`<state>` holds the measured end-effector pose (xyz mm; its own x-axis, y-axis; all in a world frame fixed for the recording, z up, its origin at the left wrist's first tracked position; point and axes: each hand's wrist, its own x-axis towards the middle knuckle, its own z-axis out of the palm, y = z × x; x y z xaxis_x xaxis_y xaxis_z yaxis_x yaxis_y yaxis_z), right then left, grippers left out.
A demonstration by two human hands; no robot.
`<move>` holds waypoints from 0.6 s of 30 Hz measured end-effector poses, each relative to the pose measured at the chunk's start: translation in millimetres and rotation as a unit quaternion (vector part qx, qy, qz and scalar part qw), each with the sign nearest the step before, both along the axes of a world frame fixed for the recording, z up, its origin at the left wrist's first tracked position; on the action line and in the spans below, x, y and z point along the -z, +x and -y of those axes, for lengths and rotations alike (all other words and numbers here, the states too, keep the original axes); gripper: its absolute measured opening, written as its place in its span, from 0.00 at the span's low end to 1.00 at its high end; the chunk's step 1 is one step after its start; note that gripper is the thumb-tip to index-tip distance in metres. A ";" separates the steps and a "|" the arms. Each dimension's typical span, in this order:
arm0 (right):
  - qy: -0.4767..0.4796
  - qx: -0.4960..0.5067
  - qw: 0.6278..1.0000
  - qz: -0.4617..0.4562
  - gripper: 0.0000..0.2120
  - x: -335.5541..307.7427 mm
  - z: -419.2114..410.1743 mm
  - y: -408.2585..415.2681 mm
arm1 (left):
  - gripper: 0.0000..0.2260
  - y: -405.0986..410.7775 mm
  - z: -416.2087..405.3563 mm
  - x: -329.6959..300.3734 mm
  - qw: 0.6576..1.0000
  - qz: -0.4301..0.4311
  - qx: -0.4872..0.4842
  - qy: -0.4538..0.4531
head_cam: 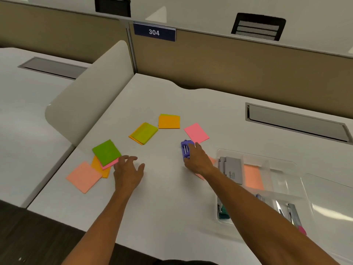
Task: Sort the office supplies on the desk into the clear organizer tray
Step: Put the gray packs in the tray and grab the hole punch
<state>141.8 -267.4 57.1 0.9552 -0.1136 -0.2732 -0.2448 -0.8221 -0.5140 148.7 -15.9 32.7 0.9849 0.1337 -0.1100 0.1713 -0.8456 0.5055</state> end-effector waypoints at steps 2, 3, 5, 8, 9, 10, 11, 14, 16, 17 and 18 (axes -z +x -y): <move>0.004 0.001 1.000 -0.004 0.28 2.4 -2.3 2.1 | 0.19 9.6 -12.7 1.5 0.999 0.021 -0.014 0.023; 0.004 0.005 1.000 -0.007 0.28 3.7 -3.1 2.9 | 0.21 14.4 -18.3 1.9 0.999 0.024 -0.024 0.035; 0.009 0.024 1.000 -0.014 0.27 5.9 -4.5 4.2 | 0.25 23.4 -28.1 2.2 0.998 0.019 -0.042 0.047; 0.005 0.035 0.999 -0.018 0.26 8.0 -5.8 7.9 | 0.30 35.9 -40.0 2.8 0.997 0.004 -0.049 0.058; 0.007 0.038 0.999 -0.017 0.25 8.4 -5.5 9.2 | 0.31 39.6 -43.4 3.9 0.997 -0.005 -0.050 0.062; 0.013 0.045 0.999 -0.014 0.23 8.6 -5.0 10.7 | 0.32 43.1 -46.7 5.4 0.996 -0.014 -0.050 0.068; 0.022 0.054 0.998 -0.011 0.21 8.8 -4.2 12.2 | 0.33 46.4 -49.7 7.5 0.996 -0.023 -0.048 0.074; 0.047 0.094 0.994 0.001 0.17 10.0 -2.0 14.6 | 0.33 52.8 -57.8 14.9 0.994 -0.052 -0.040 0.087; 0.064 0.111 0.992 0.005 0.16 11.2 -1.9 14.1 | 0.32 52.0 -59.8 19.1 0.991 -0.078 -0.030 0.101; 0.077 0.118 0.990 0.007 0.16 12.2 -1.9 13.5 | 0.30 50.5 -59.3 21.0 0.990 -0.083 -0.023 0.114; 0.090 0.127 0.988 0.008 0.15 13.5 -2.2 12.9 | 0.29 48.2 -58.1 22.5 0.989 -0.080 -0.014 0.126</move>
<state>154.7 -265.2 43.5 0.9069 -0.3002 -0.2957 -0.4213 -0.6303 -0.6521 196.8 42.2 10.2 0.9532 0.2040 -0.2230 0.2572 -0.9351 0.2439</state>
